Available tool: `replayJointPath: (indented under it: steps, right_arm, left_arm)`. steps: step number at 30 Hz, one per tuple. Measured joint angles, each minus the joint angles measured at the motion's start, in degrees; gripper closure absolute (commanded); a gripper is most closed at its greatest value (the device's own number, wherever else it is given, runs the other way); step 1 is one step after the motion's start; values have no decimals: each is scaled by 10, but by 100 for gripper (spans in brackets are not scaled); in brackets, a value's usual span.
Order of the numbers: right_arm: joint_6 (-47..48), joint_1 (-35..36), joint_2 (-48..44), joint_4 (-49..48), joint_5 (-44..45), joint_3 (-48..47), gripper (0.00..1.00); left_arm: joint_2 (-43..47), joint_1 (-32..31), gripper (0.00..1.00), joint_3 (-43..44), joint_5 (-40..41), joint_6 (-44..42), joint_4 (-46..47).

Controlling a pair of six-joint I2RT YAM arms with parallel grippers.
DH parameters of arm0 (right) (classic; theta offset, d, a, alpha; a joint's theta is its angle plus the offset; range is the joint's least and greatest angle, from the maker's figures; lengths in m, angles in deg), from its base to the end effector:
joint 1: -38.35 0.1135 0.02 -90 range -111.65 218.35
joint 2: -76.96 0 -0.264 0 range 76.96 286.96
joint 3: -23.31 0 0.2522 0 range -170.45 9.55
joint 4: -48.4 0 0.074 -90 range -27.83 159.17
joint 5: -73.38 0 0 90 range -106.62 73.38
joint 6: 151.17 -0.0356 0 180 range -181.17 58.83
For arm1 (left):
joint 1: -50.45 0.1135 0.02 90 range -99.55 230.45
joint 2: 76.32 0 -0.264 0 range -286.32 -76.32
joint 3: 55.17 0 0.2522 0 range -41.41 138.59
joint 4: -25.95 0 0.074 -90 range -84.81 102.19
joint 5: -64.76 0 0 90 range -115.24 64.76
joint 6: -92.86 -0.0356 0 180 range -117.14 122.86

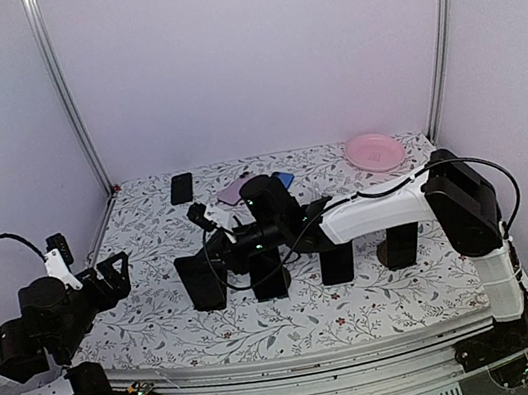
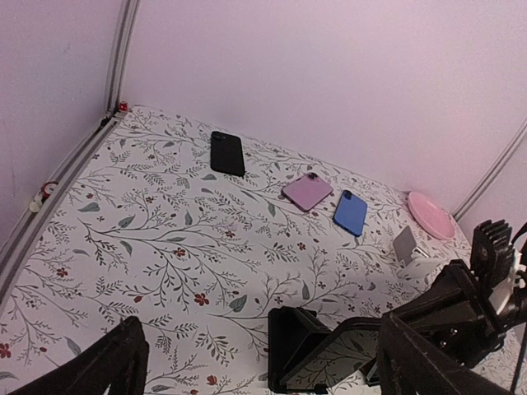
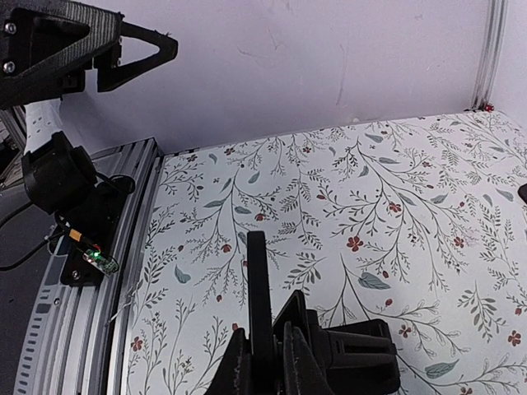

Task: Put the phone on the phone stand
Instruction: Place the phone stand on the phone stand.

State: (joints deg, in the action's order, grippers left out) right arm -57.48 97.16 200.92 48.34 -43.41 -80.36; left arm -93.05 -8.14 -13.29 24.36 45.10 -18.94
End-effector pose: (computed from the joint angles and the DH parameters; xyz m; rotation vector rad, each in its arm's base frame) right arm 0.2469 0.4388 0.2084 -1.3305 1.5481 1.0747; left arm 0.0684 -0.0600 0.2639 -0.3095 1.7852 -0.4270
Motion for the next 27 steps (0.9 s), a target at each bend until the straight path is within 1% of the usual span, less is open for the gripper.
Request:
replayJointPath:
  steps: [22, 24, 27]
  right_arm:
    - [-15, 0, 3, -24, 1, 11, 98]
    - [-16, 0, 3, -25, 1, 11, 97]
    - [-17, 0, 3, -25, 3, 11, 90]
  left_arm:
    - [0, 0, 3, 0, 0, -2, 1]
    - [0, 0, 3, 0, 0, -2, 1]
    - [0, 0, 3, 0, 0, -2, 1]
